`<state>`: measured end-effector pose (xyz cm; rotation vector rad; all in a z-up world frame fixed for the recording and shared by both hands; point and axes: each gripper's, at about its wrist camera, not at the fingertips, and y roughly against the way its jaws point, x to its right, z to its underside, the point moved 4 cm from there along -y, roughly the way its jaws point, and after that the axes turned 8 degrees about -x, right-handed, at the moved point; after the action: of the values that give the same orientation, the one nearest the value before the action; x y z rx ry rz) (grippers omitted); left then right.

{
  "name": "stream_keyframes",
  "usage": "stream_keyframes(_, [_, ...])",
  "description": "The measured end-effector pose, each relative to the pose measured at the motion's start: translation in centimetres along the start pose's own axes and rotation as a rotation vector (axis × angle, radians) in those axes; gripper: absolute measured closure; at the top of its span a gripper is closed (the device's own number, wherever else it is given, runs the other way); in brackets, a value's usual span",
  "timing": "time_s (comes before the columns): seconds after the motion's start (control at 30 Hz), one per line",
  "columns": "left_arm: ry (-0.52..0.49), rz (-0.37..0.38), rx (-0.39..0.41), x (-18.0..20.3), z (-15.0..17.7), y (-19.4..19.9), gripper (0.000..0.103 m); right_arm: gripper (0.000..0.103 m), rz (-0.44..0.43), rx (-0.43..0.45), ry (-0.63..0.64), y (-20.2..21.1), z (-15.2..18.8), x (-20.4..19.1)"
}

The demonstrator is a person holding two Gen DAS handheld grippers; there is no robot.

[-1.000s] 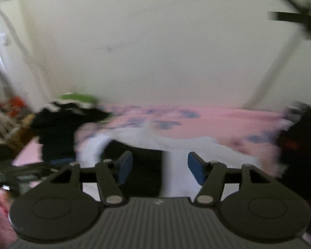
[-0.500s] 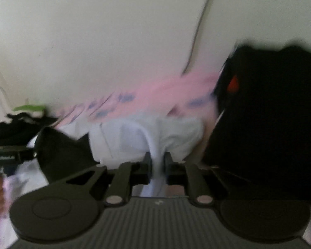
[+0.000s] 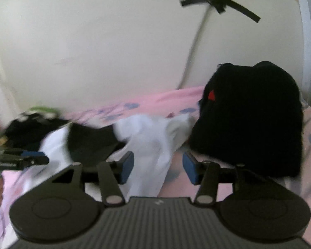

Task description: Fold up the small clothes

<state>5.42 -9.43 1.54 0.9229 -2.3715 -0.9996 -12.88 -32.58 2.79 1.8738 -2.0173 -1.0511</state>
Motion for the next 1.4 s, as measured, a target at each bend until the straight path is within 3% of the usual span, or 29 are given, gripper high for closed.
stream_keyframes(0.2, [0.039,0.029,-0.012,-1.9,9.9,7.2,0.053,0.057,-0.159,-0.08,0.019,5.8,8.9,-1.5])
stream_keyframes(0.33, [0.07,0.05,-0.016,-1.8,14.4,10.1,0.051,0.057,-0.191,-0.093,0.0,7.4,13.2,-2.0])
stream_keyframes(0.57, [0.088,0.062,-0.03,-0.8,19.9,12.4,0.046,0.059,-0.141,-0.091,0.04,8.1,17.5,-2.6])
stream_keyframes(0.6, [0.083,0.058,-0.031,-0.6,20.3,12.5,0.045,0.065,-0.145,-0.093,0.054,8.5,18.0,-2.8])
stream_keyframes(0.67, [0.073,0.034,-0.035,-0.1,21.0,12.3,0.045,0.1,-0.115,-0.089,0.059,9.0,18.8,-3.0])
stream_keyframes(0.7, [0.067,0.021,-0.035,-0.1,21.4,12.2,0.045,0.102,-0.1,-0.085,0.049,9.4,19.0,-2.9])
stream_keyframes(0.9, [0.012,-0.028,-0.028,1.3,22.3,12.6,0.044,0.103,0.107,0.063,-0.012,16.0,17.9,-0.2])
stream_keyframes(1.03, [0.009,-0.015,-0.031,1.5,22.8,13.0,0.044,0.103,0.05,0.012,-0.028,16.4,18.9,-0.3])
stream_keyframes(1.1, [0.032,0.013,-0.032,1.6,23.3,13.2,0.044,0.091,0.041,0.008,-0.03,16.5,19.2,-0.4])
stream_keyframes(1.17, [0.055,0.047,-0.036,1.8,23.8,13.2,0.043,0.04,0.049,0.033,-0.045,16.7,19.5,0.1])
stream_keyframes(1.2, [0.062,0.052,-0.031,1.8,24.0,13.2,0.043,0.034,0.051,0.045,-0.05,16.8,19.5,0.3])
stream_keyframes(1.4, [0.093,0.07,-0.014,2.4,24.2,13.0,0.032,0.035,0.051,0.039,-0.012,15.9,19.7,0.6])
